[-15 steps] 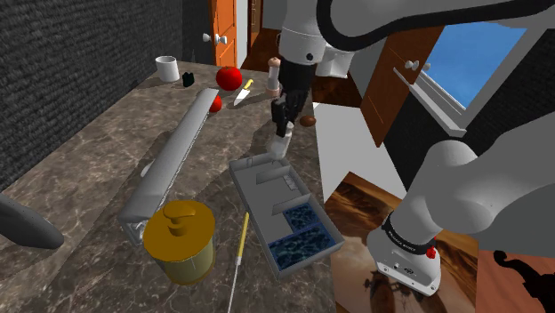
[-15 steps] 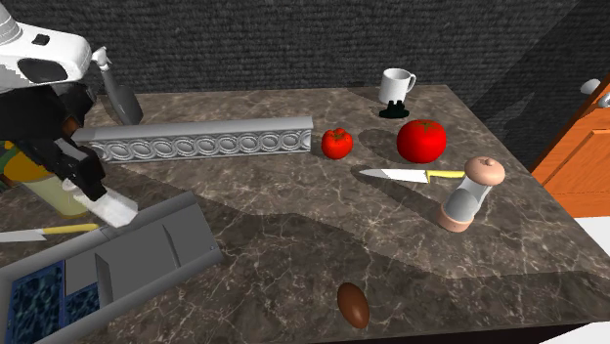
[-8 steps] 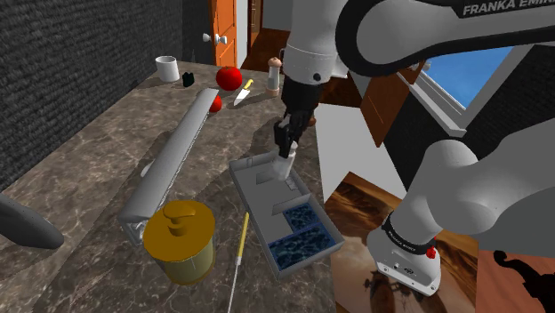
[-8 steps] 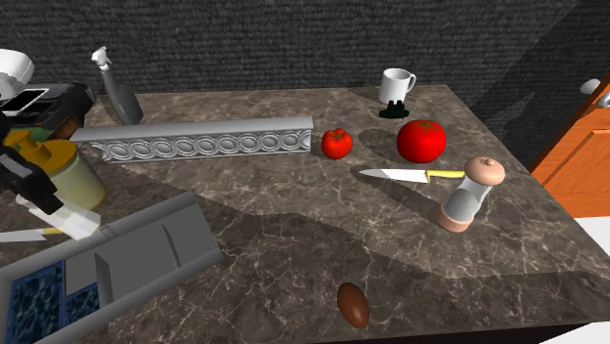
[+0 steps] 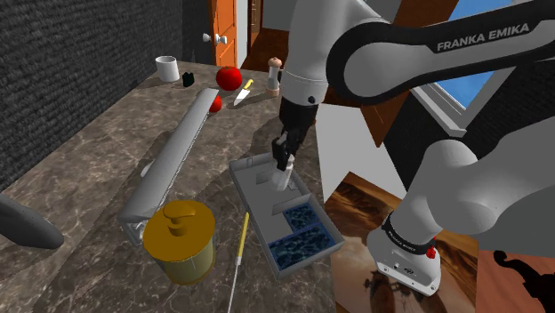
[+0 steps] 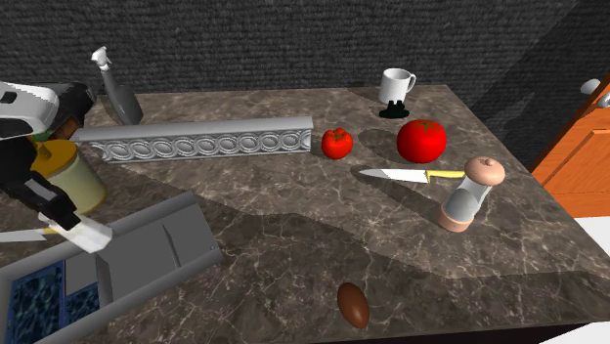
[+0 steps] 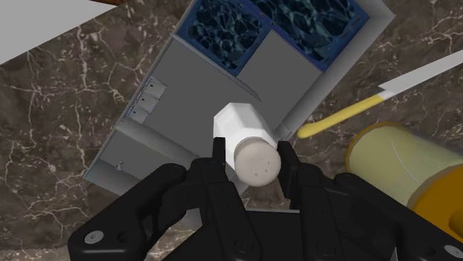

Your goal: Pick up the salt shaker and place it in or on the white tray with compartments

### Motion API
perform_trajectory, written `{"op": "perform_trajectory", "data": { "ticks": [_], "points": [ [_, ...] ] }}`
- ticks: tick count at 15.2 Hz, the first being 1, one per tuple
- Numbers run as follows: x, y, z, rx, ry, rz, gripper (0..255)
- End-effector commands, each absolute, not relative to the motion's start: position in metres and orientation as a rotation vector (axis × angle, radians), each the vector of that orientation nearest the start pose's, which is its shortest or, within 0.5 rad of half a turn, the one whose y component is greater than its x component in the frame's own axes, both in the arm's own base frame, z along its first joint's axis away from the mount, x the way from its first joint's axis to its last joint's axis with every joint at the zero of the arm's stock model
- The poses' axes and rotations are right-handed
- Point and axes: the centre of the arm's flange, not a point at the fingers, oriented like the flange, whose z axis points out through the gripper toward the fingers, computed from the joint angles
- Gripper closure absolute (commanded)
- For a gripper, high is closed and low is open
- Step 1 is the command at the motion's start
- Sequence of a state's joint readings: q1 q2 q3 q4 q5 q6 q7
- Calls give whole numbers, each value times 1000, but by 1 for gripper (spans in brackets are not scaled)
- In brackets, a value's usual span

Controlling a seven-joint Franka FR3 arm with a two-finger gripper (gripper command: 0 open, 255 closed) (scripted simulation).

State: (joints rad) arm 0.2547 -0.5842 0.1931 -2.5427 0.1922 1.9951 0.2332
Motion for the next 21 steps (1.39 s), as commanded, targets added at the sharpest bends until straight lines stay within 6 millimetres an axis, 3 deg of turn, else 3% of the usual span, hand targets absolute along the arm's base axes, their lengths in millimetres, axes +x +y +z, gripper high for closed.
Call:
{"op": "perform_trajectory", "data": {
  "ticks": [1, 8, 16, 17, 21],
  "points": [
    [332, 176, 454, -3060, -165, -13, 255],
    [332, 176, 417, -3060, -165, -13, 255],
    [332, 176, 414, -3060, -166, -13, 255],
    [332, 176, 414, -3060, -166, -13, 0],
    [332, 176, 414, -3060, -165, -12, 0]
  ]
}}
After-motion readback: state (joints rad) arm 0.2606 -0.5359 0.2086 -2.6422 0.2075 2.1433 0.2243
